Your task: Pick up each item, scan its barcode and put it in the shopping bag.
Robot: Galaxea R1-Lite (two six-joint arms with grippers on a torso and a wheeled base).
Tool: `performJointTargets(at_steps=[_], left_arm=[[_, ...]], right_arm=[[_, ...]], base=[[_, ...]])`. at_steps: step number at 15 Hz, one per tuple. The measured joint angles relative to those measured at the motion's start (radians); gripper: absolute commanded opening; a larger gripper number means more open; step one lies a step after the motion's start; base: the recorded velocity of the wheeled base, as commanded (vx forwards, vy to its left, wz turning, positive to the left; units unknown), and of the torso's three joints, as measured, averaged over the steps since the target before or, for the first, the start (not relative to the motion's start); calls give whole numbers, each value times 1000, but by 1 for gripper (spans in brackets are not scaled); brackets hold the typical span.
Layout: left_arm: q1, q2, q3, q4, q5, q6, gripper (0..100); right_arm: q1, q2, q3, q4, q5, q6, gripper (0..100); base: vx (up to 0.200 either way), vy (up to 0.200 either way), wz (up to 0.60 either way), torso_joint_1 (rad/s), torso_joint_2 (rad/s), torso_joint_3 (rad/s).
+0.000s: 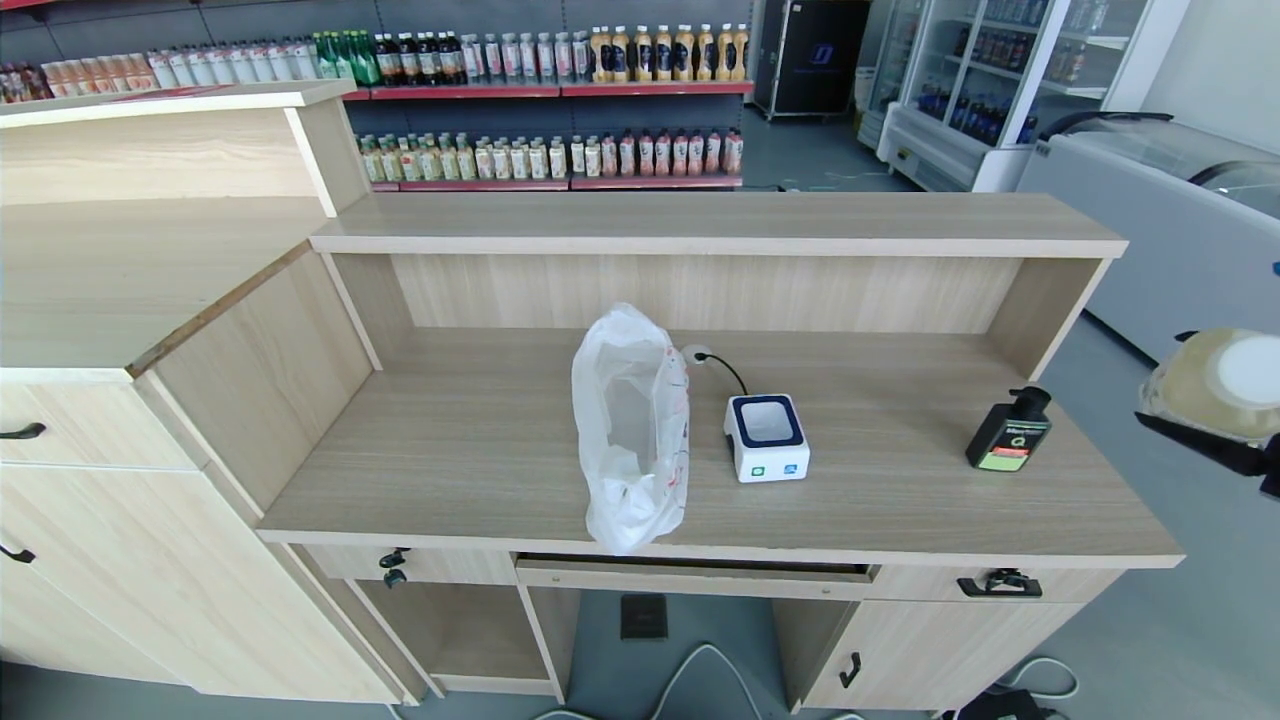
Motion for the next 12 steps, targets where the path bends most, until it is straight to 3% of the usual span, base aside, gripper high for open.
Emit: performJointTargets(at_steps=[4,12], left_arm=[[0,0,0,0,0,0,100],[0,0,0,0,0,0,100]], right_arm=[[-44,-3,-25,43,91,-170,0],[-48,-6,-92,7,72,-178,0]], base=[[0,0,0,0,0,0],[0,0,600,2,3,-1]])
